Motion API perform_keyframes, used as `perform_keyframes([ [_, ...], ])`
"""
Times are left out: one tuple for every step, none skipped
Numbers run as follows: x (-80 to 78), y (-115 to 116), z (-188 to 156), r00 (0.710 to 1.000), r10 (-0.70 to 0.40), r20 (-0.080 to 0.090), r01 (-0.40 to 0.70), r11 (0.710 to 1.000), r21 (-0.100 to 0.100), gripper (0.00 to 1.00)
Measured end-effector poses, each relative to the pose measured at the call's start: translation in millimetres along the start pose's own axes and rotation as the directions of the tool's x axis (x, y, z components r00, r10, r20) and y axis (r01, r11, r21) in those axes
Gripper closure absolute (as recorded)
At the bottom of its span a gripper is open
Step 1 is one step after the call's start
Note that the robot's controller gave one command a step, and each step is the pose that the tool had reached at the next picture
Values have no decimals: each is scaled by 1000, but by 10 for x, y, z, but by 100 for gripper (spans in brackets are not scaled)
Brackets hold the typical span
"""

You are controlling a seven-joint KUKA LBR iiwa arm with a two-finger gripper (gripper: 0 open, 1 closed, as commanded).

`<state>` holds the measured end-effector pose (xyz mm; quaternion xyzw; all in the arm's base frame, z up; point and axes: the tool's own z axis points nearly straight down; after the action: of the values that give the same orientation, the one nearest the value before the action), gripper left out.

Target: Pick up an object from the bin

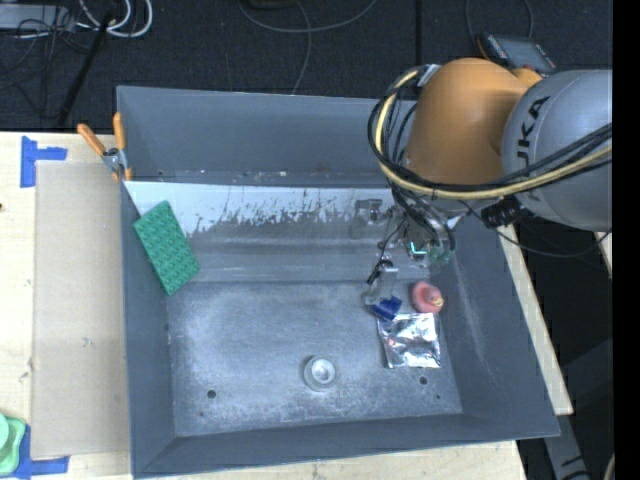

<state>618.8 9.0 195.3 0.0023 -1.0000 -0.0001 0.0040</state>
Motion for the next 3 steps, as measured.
perform_keyframes([
  [445, -727, 794, 993, -118, -1, 118, 993, -1, 0],
  [553, -923, 1241, 999, -26, 18, 26, 1000, -1, 0],
  [533, -943, 1206, 999, -28, 24, 28, 1000, 5, 100],
])
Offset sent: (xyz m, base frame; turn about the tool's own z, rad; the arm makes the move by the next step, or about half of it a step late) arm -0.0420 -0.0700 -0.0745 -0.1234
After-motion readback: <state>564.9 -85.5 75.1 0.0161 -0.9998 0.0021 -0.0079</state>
